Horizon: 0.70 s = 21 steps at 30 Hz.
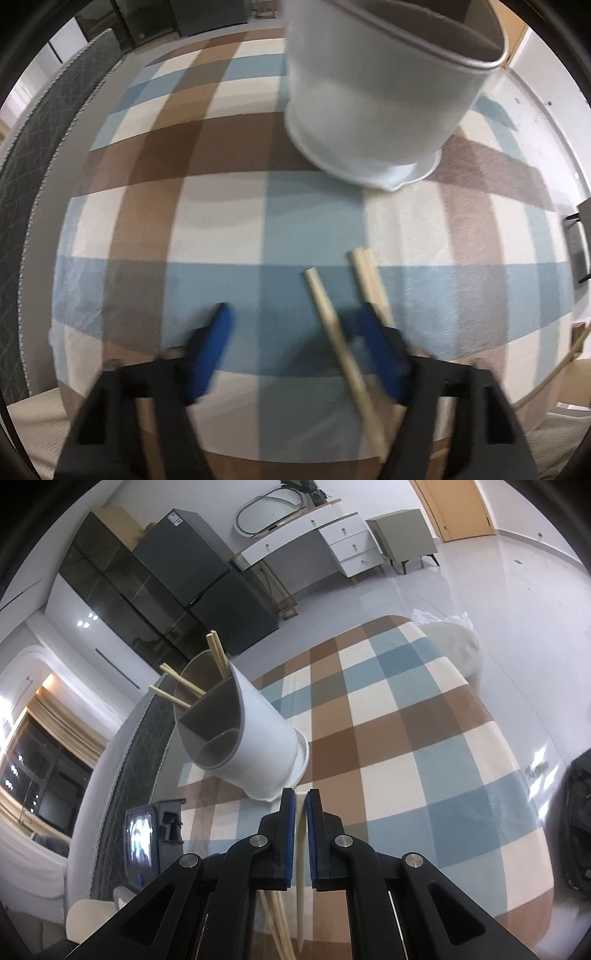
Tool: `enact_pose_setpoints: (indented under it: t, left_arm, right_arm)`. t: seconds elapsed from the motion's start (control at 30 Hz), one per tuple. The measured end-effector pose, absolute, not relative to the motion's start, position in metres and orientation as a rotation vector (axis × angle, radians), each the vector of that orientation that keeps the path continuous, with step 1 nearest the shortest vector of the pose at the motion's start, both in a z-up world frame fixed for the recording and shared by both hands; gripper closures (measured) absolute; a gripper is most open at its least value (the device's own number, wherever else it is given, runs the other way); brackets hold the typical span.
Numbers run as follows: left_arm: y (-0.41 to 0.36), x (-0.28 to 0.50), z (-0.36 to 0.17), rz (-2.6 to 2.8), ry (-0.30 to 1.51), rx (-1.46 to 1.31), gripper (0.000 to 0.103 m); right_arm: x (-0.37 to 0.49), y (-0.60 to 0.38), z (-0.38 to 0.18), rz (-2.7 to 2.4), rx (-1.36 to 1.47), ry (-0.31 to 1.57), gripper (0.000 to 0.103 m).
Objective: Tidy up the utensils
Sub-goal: 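Close the left gripper on another chopstick while the right gripper holds its chopstick, then carry both held chopsticks up above the white utensil holder and lower them in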
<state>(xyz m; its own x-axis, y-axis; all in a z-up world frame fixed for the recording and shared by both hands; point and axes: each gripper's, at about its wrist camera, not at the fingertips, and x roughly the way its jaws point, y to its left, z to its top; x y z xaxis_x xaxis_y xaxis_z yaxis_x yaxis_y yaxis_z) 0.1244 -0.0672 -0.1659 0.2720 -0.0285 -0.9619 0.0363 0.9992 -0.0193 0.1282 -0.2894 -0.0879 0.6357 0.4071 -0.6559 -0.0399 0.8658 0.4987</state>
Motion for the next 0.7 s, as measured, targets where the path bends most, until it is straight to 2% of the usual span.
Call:
enact_pose_setpoints:
  t: [0.03, 0.07, 0.1, 0.3, 0.7]
  left_arm:
    - [-0.072, 0.125, -0.164, -0.055, 1.295, 0.011, 0.073]
    - [-0.075, 0.127, -0.163, -0.065, 1.294, 0.019, 0.082]
    - [-0.080, 0.128, -0.162, -0.080, 1.297, 0.026, 0.098]
    - [-0.080, 0.136, -0.157, -0.096, 1.269, -0.002, 0.102]
    - [-0.046, 0.095, -0.064, -0.224, 0.871, -0.134, 0.102]
  right_arm:
    - [0.129, -0.289, -0.088, 0.268, 0.470, 0.850, 0.097]
    - [0.129, -0.288, -0.088, 0.269, 0.469, 0.850, 0.097]
    - [0.129, -0.288, -0.087, 0.270, 0.466, 0.850, 0.097]
    - [0.125, -0.285, -0.086, 0.269, 0.449, 0.844, 0.097]
    - [0.095, -0.252, -0.061, 0.305, 0.282, 0.717, 0.098]
